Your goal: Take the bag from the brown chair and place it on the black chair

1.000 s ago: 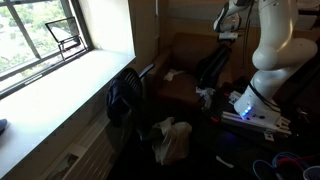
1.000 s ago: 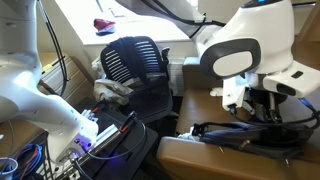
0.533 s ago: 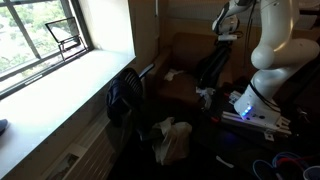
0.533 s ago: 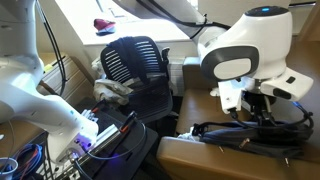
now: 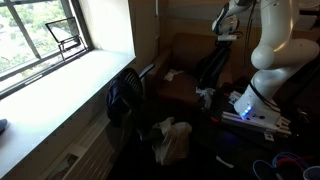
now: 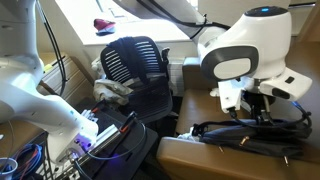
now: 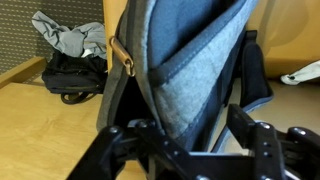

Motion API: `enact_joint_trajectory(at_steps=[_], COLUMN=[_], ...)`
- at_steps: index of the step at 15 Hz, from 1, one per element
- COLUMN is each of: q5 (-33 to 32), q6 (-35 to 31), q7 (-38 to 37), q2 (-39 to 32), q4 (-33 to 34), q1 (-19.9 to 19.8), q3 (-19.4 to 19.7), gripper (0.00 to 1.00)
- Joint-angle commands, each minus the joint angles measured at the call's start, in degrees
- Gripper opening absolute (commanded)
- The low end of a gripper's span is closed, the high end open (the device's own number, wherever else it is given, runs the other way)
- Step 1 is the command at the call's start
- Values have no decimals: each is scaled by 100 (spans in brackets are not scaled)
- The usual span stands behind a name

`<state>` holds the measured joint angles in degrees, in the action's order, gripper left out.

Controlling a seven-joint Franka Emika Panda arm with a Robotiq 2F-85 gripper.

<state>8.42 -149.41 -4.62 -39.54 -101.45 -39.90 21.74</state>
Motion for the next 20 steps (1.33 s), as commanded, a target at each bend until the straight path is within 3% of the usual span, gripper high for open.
enact_joint_trajectory(at_steps=[1, 8, 11, 14, 20], q5=[6, -40, 141, 705, 1789], q6=[183, -8, -107, 33, -136], q7=[-114, -527, -737, -631, 474], q2=[-51, -52, 102, 570, 2196], q4=[131, 154, 181, 162, -470], q1=[-61, 114, 174, 37, -58], q3=[-63, 56, -51, -505, -1124], gripper=[46, 0, 3, 4, 4])
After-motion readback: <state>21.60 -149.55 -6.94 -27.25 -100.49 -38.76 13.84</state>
